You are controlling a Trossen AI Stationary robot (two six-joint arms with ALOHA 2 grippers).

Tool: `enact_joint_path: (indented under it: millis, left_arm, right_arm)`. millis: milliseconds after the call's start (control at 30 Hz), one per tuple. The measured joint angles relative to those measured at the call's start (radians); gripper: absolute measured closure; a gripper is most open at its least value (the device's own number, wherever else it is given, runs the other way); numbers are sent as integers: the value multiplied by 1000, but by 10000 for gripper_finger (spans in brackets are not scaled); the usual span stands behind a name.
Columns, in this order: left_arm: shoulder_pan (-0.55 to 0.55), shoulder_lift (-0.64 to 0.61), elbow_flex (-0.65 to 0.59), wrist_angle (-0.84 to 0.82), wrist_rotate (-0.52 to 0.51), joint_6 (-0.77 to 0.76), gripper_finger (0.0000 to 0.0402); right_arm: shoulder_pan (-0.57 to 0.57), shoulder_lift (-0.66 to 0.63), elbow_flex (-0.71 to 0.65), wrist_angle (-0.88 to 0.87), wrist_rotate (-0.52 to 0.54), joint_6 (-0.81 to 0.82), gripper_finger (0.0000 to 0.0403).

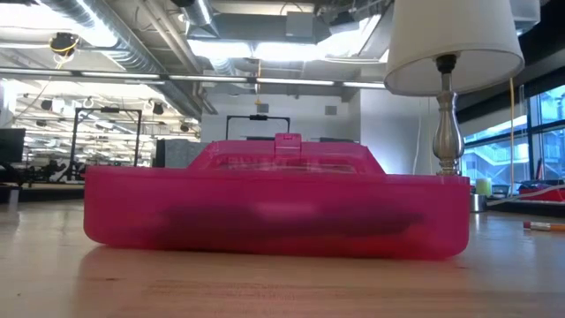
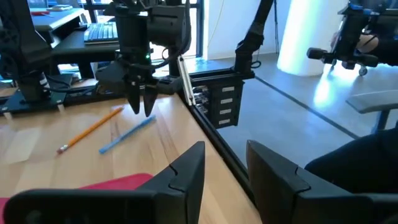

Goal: Pick & place school supplies into a supply box
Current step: Put the blue pen into the red supply box

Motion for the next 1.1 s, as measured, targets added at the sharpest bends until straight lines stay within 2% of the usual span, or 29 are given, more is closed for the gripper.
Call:
enact_joint_path:
  millis: [467,833,1100]
  left_arm:
    - [0,0,0,-5,0,0,292]
    - [0,0,1,-6,-3,0,291]
    - [1,0,1,-6,-3,0,294]
  right_arm:
    - [0,83,2,29,1,-2,267]
    - [1,90,2,35,27,-3,267]
    - [-1,90,2,32,1,-2,267]
